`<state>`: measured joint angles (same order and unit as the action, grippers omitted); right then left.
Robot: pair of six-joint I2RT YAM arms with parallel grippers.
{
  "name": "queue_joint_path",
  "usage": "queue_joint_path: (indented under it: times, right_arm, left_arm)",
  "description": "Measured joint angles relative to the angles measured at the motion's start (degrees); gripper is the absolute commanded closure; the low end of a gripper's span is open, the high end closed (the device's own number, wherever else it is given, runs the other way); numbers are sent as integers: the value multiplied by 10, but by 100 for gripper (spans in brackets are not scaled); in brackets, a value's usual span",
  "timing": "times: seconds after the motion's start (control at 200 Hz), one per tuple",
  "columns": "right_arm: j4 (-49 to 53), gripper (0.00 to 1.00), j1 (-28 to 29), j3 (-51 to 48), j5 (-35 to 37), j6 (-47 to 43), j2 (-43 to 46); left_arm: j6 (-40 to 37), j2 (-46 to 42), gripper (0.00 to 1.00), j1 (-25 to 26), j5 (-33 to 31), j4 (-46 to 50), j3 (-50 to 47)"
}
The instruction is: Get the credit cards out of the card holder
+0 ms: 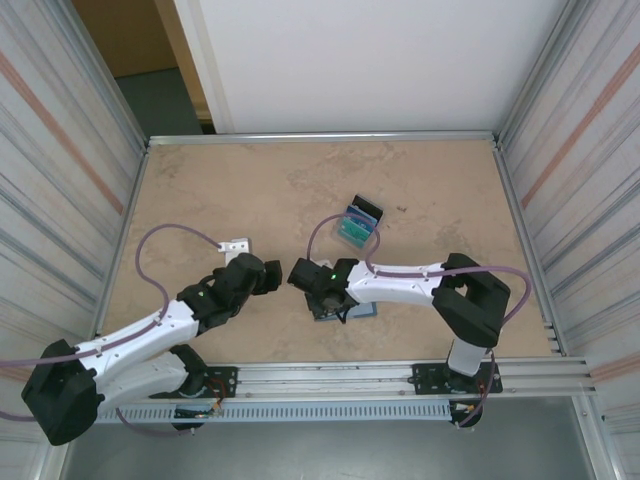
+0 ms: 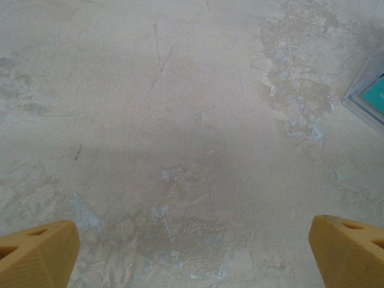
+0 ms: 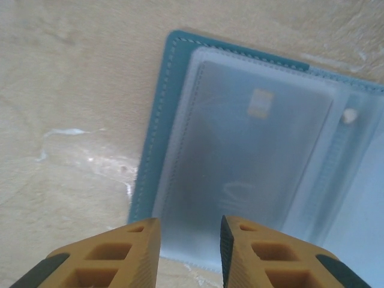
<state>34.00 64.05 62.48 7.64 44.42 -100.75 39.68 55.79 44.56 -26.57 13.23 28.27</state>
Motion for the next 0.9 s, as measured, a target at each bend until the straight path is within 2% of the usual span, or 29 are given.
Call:
queue_joint_path:
  times: [0.175, 0.311, 0.772, 0.897]
  right_arm:
    - [-10, 57, -3, -2, -12, -1, -8]
    - [-18, 57, -5, -7, -15, -1, -7]
    - [-56, 72, -23, -46, -29, -1, 18]
    - [-73, 80, -31, -63, -40, -1, 29]
  left_arm:
    - [0, 0, 1, 0, 0, 0, 0]
    - [0, 0, 1, 0, 0, 0, 0]
    - [0, 0, 1, 0, 0, 2, 5]
    - [-5, 0, 1, 0, 4, 2, 7]
